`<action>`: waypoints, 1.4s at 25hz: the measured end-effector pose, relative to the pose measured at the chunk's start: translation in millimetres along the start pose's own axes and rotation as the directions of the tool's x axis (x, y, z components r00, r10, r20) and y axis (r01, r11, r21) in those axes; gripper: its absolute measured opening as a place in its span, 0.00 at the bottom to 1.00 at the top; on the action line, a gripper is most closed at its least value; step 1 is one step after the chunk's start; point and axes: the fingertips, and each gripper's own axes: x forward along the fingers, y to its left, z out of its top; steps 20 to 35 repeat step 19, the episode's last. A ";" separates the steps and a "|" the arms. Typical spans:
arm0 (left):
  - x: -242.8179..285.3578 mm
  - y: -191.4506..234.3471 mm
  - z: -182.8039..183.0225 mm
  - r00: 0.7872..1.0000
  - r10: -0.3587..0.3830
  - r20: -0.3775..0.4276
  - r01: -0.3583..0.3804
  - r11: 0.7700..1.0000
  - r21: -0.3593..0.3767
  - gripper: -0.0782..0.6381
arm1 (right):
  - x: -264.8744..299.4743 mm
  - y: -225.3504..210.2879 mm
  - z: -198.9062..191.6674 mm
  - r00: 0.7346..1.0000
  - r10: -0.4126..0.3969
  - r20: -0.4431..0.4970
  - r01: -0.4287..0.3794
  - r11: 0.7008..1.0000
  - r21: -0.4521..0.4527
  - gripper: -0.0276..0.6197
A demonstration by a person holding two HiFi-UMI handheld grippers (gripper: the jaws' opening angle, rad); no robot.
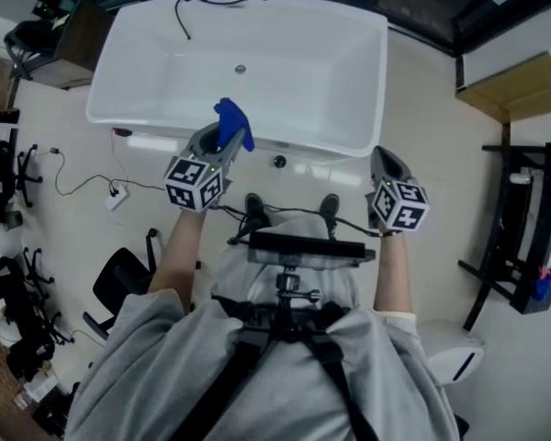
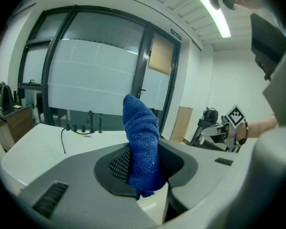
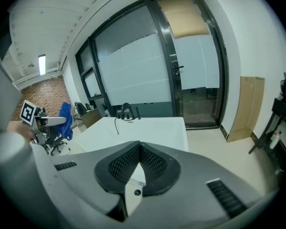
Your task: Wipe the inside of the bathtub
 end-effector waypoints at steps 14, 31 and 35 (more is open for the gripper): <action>-20.4 -11.6 -17.5 0.998 0.061 0.008 -0.060 0.996 -0.060 0.28 | 3.0 -1.1 -6.8 0.999 0.038 -0.034 -0.039 0.999 -0.029 0.05; -23.0 -14.8 -22.0 0.998 0.066 -0.003 -0.066 0.996 -0.057 0.28 | -0.2 -1.5 -9.5 0.998 0.043 -0.039 -0.044 0.999 -0.030 0.05; -23.0 -14.8 -22.0 0.998 0.066 -0.003 -0.066 0.996 -0.057 0.28 | -0.2 -1.5 -9.5 0.998 0.043 -0.039 -0.044 0.999 -0.030 0.05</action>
